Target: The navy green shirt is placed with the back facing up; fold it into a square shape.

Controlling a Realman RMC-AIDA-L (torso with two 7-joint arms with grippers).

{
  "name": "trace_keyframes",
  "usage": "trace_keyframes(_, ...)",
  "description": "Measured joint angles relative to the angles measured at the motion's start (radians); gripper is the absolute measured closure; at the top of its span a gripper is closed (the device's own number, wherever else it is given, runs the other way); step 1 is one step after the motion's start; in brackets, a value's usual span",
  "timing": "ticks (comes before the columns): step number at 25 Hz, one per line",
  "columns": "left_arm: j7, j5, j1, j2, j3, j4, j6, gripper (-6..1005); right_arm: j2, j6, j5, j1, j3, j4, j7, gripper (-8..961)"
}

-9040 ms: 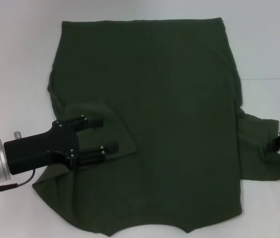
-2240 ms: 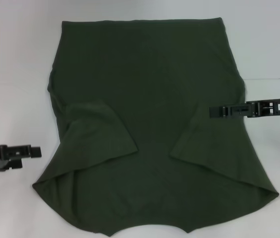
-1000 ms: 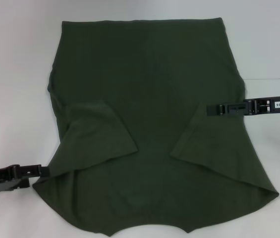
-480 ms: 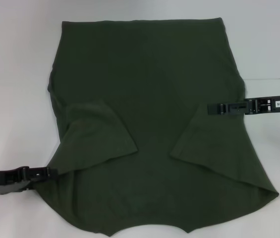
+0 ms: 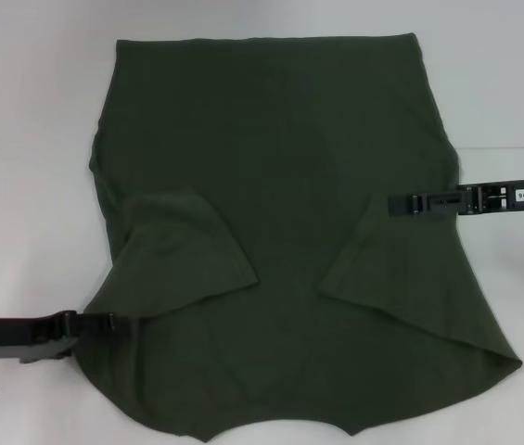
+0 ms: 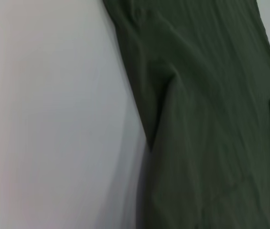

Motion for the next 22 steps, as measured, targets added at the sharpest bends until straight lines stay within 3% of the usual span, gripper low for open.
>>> trace_keyframes(22,-0.029,-0.008,-0.018,-0.002,-0.010,-0.015,-0.069,124,0.001,0.005,0.001,0.000,0.006,-0.005,-0.002,21)
